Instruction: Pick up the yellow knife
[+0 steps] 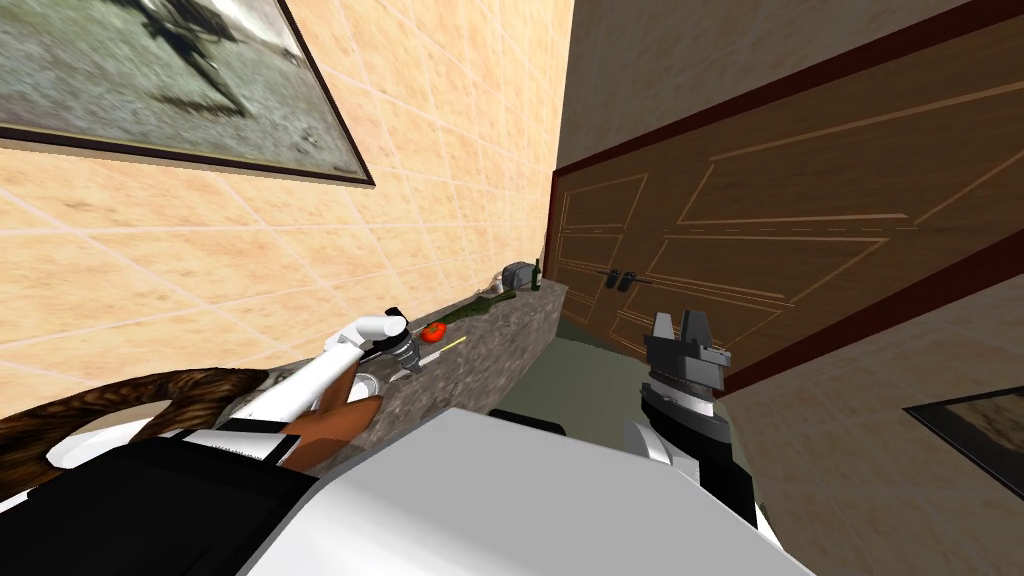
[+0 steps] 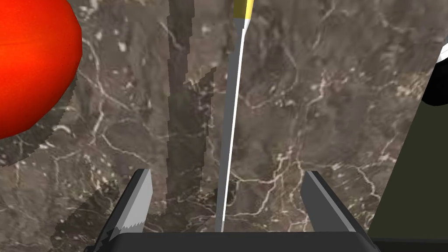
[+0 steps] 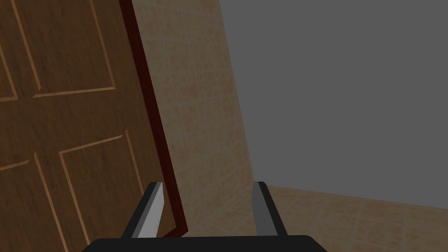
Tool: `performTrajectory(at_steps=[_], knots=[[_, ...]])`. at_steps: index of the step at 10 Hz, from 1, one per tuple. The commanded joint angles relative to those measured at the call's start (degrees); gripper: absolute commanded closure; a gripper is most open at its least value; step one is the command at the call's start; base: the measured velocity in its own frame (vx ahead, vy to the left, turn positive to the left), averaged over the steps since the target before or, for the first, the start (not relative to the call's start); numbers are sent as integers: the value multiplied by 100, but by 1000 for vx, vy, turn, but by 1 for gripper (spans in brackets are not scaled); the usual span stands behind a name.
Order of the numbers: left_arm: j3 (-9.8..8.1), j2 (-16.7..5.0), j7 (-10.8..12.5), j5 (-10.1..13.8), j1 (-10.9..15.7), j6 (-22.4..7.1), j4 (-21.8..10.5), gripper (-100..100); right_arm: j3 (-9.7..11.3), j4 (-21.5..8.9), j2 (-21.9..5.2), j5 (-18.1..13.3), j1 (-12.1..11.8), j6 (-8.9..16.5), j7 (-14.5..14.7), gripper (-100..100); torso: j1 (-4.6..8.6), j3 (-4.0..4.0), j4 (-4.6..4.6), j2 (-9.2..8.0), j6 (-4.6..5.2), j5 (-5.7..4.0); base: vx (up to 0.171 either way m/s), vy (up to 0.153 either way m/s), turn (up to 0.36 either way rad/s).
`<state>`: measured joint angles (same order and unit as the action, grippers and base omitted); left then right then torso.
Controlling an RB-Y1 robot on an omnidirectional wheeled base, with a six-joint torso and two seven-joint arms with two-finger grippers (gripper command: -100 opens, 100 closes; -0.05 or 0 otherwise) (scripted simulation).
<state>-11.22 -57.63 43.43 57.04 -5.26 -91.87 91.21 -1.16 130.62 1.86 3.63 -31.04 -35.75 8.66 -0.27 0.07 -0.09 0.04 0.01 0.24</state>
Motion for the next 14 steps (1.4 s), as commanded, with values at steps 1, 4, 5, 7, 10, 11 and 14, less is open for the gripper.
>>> performTrajectory(at_steps=[1, 4, 5, 7, 10, 11, 14], knots=[[-53, -77, -286, 37, 106, 133, -286, -100, 0, 0, 0, 0, 0, 0, 0, 0, 0, 0, 0, 0, 0, 0, 64, -61, 108], [-107, -154, -744, 74, 212, 267, -760, -100, 1, 0, 1, 0, 0, 0, 0, 0, 32, 13, -5, 22, 2, -8, 67, -81, 45], [-107, -154, -913, 74, 212, 267, -973, -100, 1, 0, 1, 0, -1, 0, 0, 0, 38, 15, -5, 26, 0, -9, 63, -80, 55], [-160, -231, -1257, 111, 318, 400, -1331, -100, 0, 0, 1, 0, 0, 0, 0, 0, 24, 11, -5, 18, 1, -6, 63, -61, 43], [-160, -231, -1665, 111, 318, 400, -1695, -100, 0, 0, 0, 0, 0, 0, 0, 0, 23, 13, -6, 21, 2, -6, 43, -41, 16], [-213, -308, -1884, 148, 424, 533, -1968, -100, 0, 0, 0, 0, 0, 0, 0, 0, 13, 5, -2, 7, 1, -4, 56, -72, 80], [-266, -385, -2381, 185, 530, 667, -2444, -100, 1, 0, 0, 0, 0, 0, 0, 0, 27, 10, -4, 16, 2, -8, 55, -70, 56]])
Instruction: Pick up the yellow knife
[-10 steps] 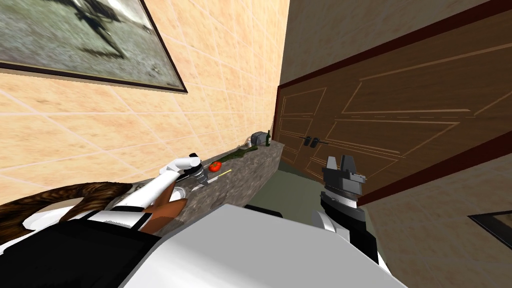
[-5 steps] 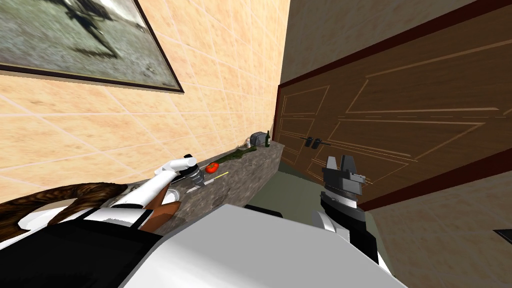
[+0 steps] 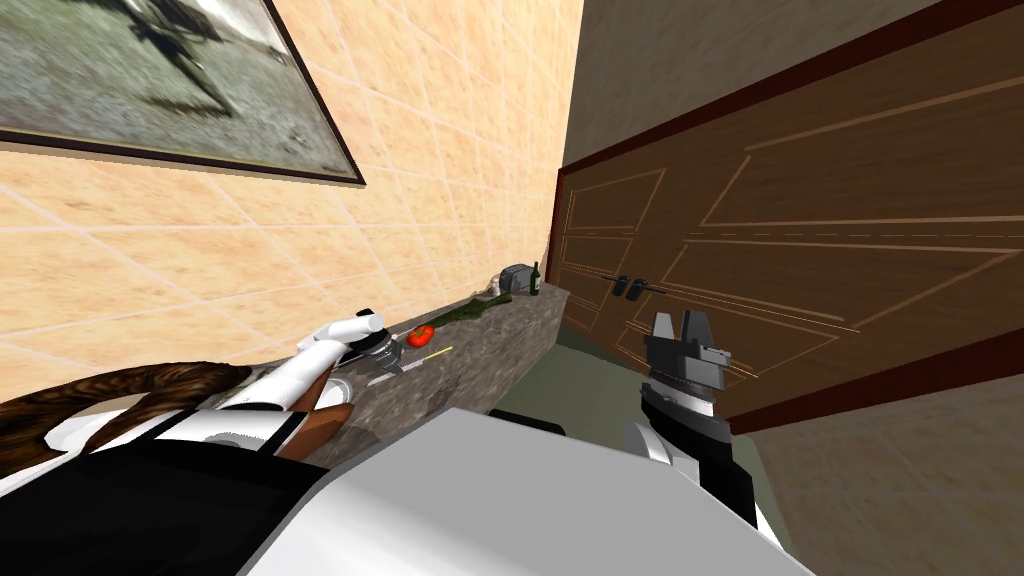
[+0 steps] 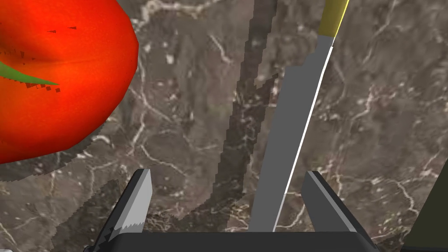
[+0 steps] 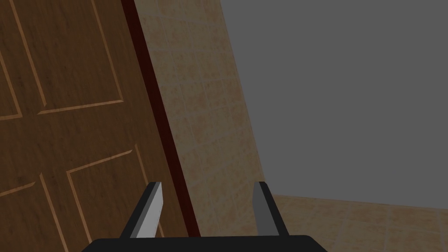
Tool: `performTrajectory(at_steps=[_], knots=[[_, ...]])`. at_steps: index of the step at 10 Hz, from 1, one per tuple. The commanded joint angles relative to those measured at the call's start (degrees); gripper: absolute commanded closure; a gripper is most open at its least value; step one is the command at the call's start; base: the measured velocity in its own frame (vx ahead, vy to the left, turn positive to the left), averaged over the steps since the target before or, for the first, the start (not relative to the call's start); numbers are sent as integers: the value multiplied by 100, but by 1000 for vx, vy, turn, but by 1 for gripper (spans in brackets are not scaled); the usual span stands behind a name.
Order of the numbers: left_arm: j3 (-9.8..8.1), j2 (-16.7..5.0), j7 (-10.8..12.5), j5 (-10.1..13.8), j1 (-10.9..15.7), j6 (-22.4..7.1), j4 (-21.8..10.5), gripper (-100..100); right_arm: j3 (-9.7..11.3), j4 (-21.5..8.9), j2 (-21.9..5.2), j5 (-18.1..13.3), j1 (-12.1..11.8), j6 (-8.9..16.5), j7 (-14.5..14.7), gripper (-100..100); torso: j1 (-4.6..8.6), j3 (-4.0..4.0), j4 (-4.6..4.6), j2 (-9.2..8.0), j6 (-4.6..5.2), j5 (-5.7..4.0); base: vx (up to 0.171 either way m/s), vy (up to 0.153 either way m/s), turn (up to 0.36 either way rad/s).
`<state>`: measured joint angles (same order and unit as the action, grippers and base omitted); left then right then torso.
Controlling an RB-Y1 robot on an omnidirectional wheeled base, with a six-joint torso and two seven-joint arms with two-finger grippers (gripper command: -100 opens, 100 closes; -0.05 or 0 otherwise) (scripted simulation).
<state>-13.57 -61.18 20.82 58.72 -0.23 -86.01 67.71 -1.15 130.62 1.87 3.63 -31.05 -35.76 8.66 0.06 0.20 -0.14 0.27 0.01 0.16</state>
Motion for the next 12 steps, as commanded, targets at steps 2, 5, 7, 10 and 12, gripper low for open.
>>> performTrajectory(at_steps=[2, 5, 7, 10, 12], knots=[[-32, -30, -457, 18, 27, 81, -474, -100, 0, 0, 0, 0, 0, 0, 0, 0, 4, 4, -2, 6, 2, -1, 64, -67, 26], [-85, -107, -898, 55, 133, 214, -903, -100, 0, 0, 0, 0, 0, 0, 0, 0, -7, -4, 1, -7, -1, 2, 39, -52, 51], [-85, -107, -1070, 55, 133, 214, -1039, -100, 0, 0, 0, 0, 1, 0, 0, 0, -7, -3, 1, -8, 2, 1, 22, -32, -7], [-138, -184, -1625, 92, 239, 347, -1604, -100, 0, 0, 0, 0, 0, 0, 0, 0, 3, 1, -1, 1, 2, -1, 56, -67, 51], [-191, -261, -1915, 129, 345, 481, -1902, -100, 0, 0, 0, 0, 0, 0, 0, 0, 2, 5, -2, 8, 0, -1, 86, -89, 75]])
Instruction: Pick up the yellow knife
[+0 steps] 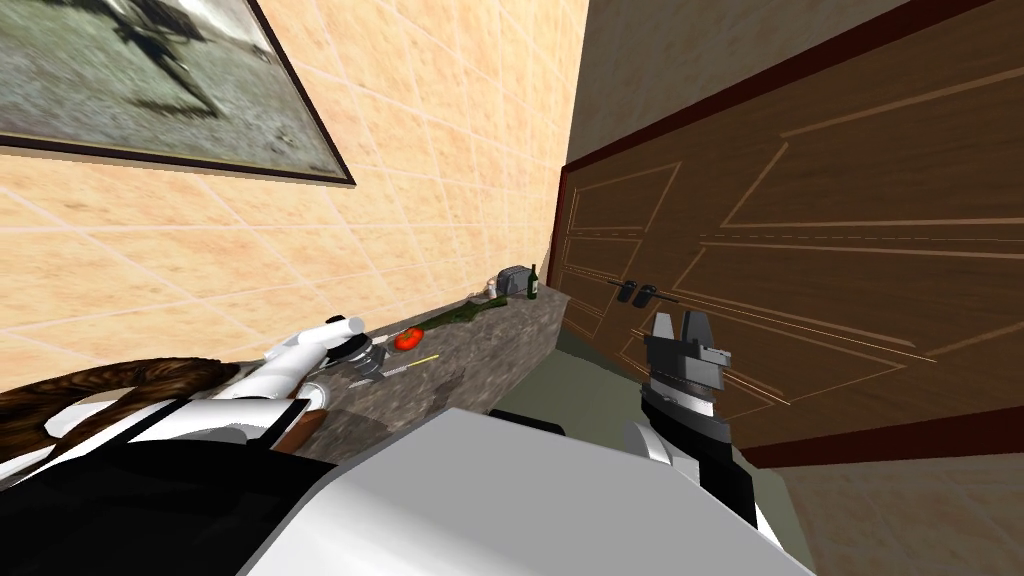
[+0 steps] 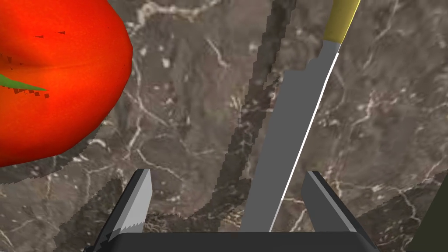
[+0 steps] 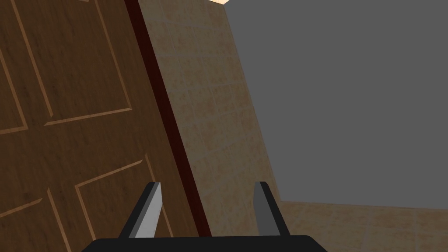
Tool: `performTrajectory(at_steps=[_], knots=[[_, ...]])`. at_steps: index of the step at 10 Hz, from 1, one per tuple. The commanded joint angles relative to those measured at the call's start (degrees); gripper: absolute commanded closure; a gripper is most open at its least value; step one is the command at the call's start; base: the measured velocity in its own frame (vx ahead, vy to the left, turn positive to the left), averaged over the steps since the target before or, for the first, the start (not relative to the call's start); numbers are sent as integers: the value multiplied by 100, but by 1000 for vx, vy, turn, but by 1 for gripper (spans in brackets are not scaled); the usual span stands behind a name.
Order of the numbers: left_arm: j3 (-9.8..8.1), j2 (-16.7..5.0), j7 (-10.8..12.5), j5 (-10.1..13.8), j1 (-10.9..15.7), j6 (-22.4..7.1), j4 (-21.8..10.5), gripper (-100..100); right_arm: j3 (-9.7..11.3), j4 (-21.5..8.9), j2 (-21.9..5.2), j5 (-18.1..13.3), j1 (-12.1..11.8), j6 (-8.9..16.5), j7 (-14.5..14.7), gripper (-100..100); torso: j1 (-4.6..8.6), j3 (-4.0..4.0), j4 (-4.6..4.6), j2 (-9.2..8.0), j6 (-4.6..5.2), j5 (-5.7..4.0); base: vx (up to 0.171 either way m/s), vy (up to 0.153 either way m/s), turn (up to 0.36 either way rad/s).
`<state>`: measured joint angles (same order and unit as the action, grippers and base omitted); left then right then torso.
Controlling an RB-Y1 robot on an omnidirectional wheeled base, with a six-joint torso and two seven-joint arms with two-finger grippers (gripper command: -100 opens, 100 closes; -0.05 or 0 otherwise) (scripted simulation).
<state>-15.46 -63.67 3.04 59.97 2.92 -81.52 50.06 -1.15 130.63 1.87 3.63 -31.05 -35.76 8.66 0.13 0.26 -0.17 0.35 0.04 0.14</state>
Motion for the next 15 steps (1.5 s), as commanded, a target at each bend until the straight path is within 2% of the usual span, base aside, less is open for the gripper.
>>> performTrajectory(at_steps=[1, 2, 3, 4, 6, 7, 9, 10, 11, 12, 15], knots=[[-2, -12, -286, 4, 30, 31, -286, -100, 0, 0, 0, 0, 0, 0, 0, 0, 0, 0, 0, 0, 0, 0, 22, -57, -8], [-2, -12, -402, 4, 30, 31, -404, -100, 0, 0, 0, 0, 1, 0, 0, 0, -12, -9, 3, -16, -1, 2, -7, -12, -8], [-2, -12, -402, 4, 30, 31, -404, -100, 0, 0, -1, 0, 1, 0, 0, 0, -27, -16, 6, -28, -1, 6, -15, 11, -1], [-55, -89, -635, 41, 136, 164, -617, -100, -1, 0, -1, 0, 1, 0, 0, 0, -38, -19, 8, -33, -1, 8, 34, -73, 81], [-55, -89, -946, 41, 136, 164, -969, -100, 0, 0, 0, 0, 0, 0, 0, 0, -4, -9, 4, -15, -1, 1, 45, -72, 37], [-108, -166, -1136, 78, 242, 298, -1182, -100, 0, 0, 0, 0, 1, 0, 0, 0, -15, -9, 4, -15, -1, 3, 82, -93, 88], [-108, -166, -1471, 78, 242, 298, -1509, -100, 0, 0, 0, 0, 0, 0, 0, 0, 2, 1, 0, 2, 1, -1, 65, -76, 29], [-108, -166, -1513, 78, 242, 298, -1534, -100, 0, 0, 0, 0, 1, 0, 0, 0, -15, -5, 2, -10, 1, 2, 0, 0, 0], [-123, -160, -1435, 87, 197, 292, -1432, -100, -1, 0, -1, 0, 1, 0, 0, 0, -32, -14, 5, -24, 0, 6, 0, 0, 0], [-126, -161, -1448, 88, 192, 288, -1432, 100, -1, 0, -1, 0, 1, 0, 0, 0, -37, -17, 7, -29, 0, 8, 0, 0, 0], [-126, -162, -1453, 88, 195, 288, -1427, 100, -1, 0, -1, 0, 1, 0, 0, 0, -44, -14, 5, -26, -2, 13, 0, 0, 0]])
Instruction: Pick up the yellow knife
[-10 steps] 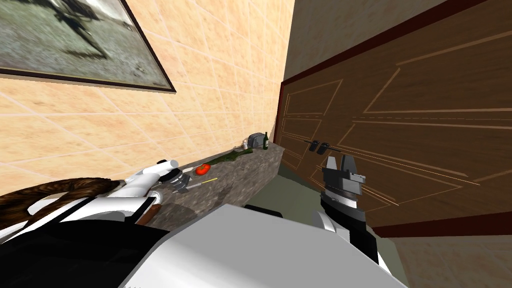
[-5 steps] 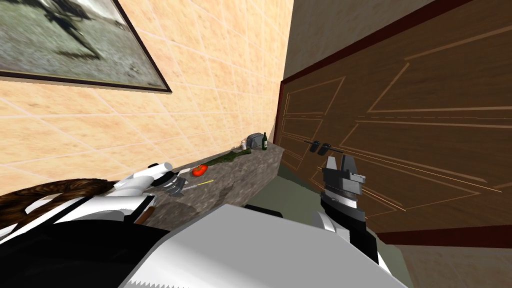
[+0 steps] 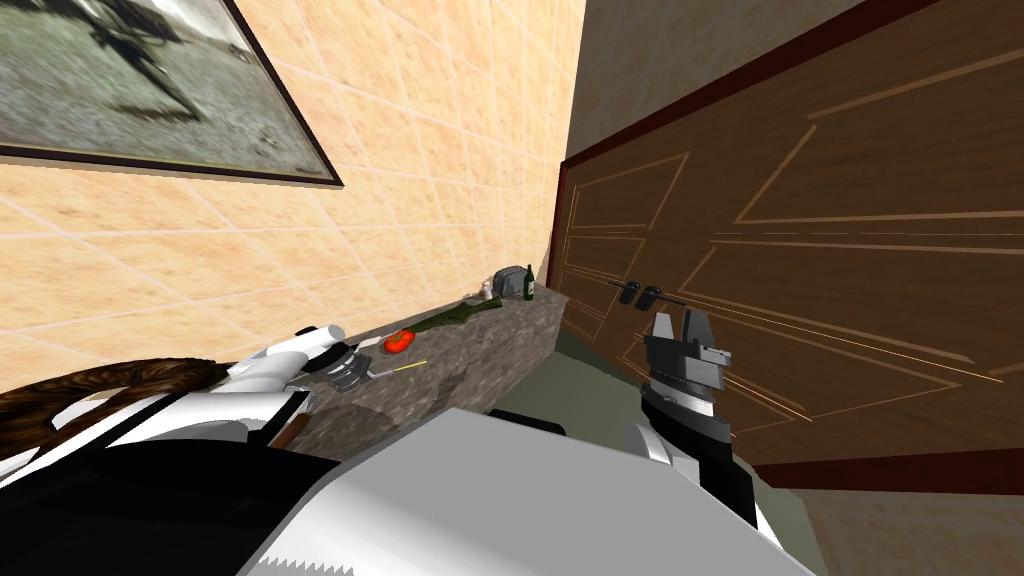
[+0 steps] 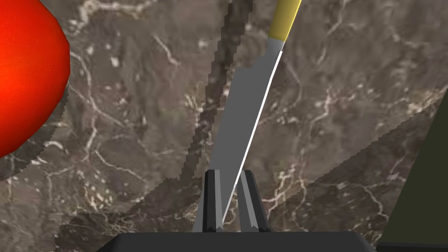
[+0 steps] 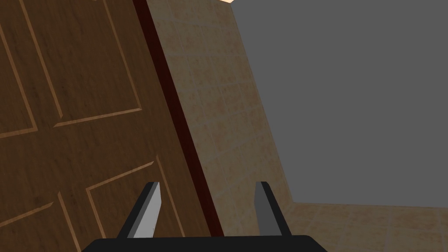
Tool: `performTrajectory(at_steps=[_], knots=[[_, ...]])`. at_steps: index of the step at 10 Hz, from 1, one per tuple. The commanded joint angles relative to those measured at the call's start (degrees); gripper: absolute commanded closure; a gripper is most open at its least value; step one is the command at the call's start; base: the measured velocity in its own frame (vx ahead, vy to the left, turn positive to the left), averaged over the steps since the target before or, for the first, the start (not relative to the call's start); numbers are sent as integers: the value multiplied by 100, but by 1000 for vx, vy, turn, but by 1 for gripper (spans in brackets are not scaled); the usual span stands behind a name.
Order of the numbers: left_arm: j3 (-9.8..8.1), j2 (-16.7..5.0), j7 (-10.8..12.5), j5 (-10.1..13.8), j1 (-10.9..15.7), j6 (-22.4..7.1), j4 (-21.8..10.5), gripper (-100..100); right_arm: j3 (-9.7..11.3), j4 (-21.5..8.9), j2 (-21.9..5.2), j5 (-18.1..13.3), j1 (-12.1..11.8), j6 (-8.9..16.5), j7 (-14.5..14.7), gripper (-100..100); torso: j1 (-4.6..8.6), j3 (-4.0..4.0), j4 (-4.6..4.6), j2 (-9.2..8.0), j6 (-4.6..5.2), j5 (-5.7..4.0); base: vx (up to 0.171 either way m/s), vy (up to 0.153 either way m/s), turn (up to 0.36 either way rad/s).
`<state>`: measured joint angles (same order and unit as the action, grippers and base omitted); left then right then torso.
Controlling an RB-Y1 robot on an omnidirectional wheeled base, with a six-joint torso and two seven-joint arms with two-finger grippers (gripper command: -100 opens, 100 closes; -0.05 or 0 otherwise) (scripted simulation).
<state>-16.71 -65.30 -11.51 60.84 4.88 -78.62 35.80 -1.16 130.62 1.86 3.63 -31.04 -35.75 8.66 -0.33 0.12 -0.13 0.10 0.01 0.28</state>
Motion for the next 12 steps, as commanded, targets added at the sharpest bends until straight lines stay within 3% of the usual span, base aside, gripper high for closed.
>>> performTrajectory(at_steps=[1, 2, 3, 5, 6, 8, 9, 10, 12], knots=[[0, 0, 0, 0, 0, 0, 0, 100, 0, 0, 0, 0, 0, 0, 0, 0, 0, 0, 0, 0, 0, 0, 0, 0, 0], [0, -1, -2, 0, 1, 1, 1, 0, 0, 0, 0, 0, 0, 0, 0, 0, -1, 1, 0, 1, -1, 1, 0, 0, 0], [70, 74, 284, -47, -60, -125, 288, 100, 0, 0, 0, 0, 0, 0, 0, 0, -2, 1, -1, 1, -1, 1, -59, 93, -84], [70, 74, 498, -47, -60, -125, 457, 100, -1, 0, -1, 0, 1, 0, 0, 0, -47, -13, 4, -25, -5, 11, -69, 93, -38], [123, 151, 668, -84, -166, -259, 641, 100, -1, 0, -1, 0, 0, 0, 0, 0, -34, -11, 3, -19, -7, 9, -75, 77, -83], [123, 151, 997, -84, -166, -259, 973, 100, -1, 0, -1, 0, 1, 0, 0, 0, -39, -13, 4, -24, -7, 11, -49, 69, -27], [123, 151, 1053, -84, -166, -259, 1022, 100, -1, 0, -1, 0, 0, 0, 0, 0, -29, -7, 2, -11, -8, 8, 2, 13, 12], [176, 228, 1251, -121, -272, -392, 1210, 100, 0, 0, 0, 0, 0, 0, 0, 0, -15, 1, -1, 1, -6, 7, -47, 85, -88], [176, 228, 1563, -121, -272, -392, 1547, 100, -1, 0, -1, 0, 1, 0, 0, 0, -40, -8, 1, -16, -10, 13, -51, 65, -33]])
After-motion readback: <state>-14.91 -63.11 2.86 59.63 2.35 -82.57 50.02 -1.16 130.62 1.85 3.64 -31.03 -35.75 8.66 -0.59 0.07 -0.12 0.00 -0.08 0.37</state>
